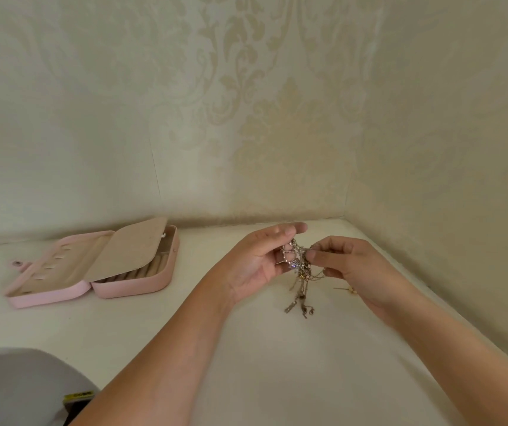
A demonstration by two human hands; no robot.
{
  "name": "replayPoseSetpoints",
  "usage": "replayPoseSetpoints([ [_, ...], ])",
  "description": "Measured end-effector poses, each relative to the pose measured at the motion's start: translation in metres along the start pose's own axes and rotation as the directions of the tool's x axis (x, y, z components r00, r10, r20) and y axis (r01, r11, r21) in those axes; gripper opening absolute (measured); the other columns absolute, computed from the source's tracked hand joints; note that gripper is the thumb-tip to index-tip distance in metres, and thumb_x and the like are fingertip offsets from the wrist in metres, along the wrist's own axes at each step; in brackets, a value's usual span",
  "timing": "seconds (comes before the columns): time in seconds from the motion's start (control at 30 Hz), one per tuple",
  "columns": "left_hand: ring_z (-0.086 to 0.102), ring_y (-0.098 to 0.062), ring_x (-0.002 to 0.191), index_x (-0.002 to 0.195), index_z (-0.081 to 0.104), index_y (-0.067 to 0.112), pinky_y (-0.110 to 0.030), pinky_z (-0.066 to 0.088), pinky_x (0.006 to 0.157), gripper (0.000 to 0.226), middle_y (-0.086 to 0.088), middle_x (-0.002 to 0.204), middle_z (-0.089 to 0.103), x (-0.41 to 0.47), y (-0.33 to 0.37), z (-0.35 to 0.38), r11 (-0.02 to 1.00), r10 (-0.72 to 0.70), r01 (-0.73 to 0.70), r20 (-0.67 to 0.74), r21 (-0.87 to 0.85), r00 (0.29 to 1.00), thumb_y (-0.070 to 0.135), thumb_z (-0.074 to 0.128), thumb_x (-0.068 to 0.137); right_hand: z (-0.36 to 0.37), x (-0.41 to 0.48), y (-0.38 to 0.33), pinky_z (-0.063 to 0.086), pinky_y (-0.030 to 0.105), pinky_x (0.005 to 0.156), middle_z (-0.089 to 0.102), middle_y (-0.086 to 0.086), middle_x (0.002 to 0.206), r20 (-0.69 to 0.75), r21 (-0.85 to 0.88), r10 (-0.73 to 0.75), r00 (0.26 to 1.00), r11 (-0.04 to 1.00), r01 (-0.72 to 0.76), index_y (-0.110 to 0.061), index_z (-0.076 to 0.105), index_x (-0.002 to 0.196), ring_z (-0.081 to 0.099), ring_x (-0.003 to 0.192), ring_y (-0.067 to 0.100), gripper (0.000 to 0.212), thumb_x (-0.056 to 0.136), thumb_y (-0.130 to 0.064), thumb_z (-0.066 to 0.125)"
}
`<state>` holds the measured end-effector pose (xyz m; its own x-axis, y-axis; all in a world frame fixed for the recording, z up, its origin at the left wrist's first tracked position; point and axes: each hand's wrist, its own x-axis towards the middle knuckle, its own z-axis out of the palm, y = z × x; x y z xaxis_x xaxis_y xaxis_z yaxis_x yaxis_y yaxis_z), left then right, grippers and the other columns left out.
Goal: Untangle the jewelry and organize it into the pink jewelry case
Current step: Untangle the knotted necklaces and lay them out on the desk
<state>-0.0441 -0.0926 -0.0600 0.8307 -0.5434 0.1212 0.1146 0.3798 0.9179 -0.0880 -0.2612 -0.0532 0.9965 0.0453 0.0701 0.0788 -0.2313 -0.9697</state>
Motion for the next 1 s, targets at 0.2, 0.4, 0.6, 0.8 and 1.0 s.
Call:
replayPoseSetpoints([
  [0.2, 0.038, -0.003, 0.048, 0.103, 0.066, 0.015, -0.019, 0.045, 0.061, 0.023, 0.005, 0.067, 0.048, 0.0, -0.004, -0.002, 0.978, -0.104, 0.092, 0.053, 0.187, 0.993, 0.013, 0.066, 0.081, 0.0, 0.004, 0.004, 0.048, 0.034, 0.093, 0.064, 0.008, 0.085, -0.062, 0.2, -0.027, 0.998, 0.979, 0.039, -0.008, 0.064, 0.086, 0.057, 0.083, 0.018, 0.014, 0.095, -0.014, 0.055],
  [0.4, 0.041, -0.005, 0.048, 0.087, 0.067, 0.012, -0.021, 0.046, 0.062, 0.006, -0.002, 0.071, 0.051, 0.002, -0.009, -0.003, 0.902, -0.119, 0.141, -0.08, 0.407, 0.99, 0.012, 0.071, 0.083, 0.005, 0.007, 0.007, 0.04, 0.019, 0.059, 0.059, -0.001, 0.067, -0.096, 0.109, -0.089, 0.991, 0.989, 0.099, -0.009, 0.06, 0.086, 0.049, 0.06, 0.009, 0.011, 0.095, -0.007, 0.055],
  [0.6, 0.047, -0.009, 0.064, 0.079, 0.069, 0.016, -0.02, 0.045, 0.064, 0.006, 0.003, 0.077, 0.064, 0.002, -0.009, -0.003, 0.913, -0.075, 0.103, -0.085, 0.396, 0.993, 0.013, 0.069, 0.084, 0.002, 0.007, 0.004, 0.04, 0.013, 0.056, 0.058, -0.002, 0.07, -0.1, -0.112, -0.217, 0.971, 0.972, 0.206, -0.018, 0.058, 0.084, 0.048, 0.057, 0.003, 0.018, 0.086, -0.003, 0.066],
  [0.8, 0.048, -0.017, 0.074, 0.075, 0.065, 0.016, -0.02, 0.039, 0.06, 0.014, -0.003, 0.078, 0.058, 0.001, -0.01, 0.006, 0.93, -0.034, 0.045, -0.038, 0.365, 0.999, 0.029, 0.07, 0.077, 0.001, 0.002, 0.002, 0.038, 0.011, 0.05, 0.058, -0.011, 0.062, -0.106, -0.328, -0.27, 0.957, 0.918, 0.223, -0.02, 0.065, 0.081, 0.045, 0.052, 0.0, 0.016, 0.079, -0.006, 0.071],
  [1.0, 0.029, -0.005, 0.052, 0.059, 0.063, 0.022, -0.016, 0.022, 0.047, 0.019, 0.01, 0.058, 0.045, -0.002, -0.008, 0.009, 0.899, -0.052, 0.062, -0.034, 0.434, 0.998, 0.031, 0.074, 0.072, 0.005, -0.001, 0.002, 0.037, 0.012, 0.049, 0.056, -0.006, 0.064, -0.124, -0.495, -0.289, 0.949, 0.847, 0.194, -0.02, 0.061, 0.07, 0.045, 0.051, 0.003, 0.017, 0.081, -0.01, 0.068],
])
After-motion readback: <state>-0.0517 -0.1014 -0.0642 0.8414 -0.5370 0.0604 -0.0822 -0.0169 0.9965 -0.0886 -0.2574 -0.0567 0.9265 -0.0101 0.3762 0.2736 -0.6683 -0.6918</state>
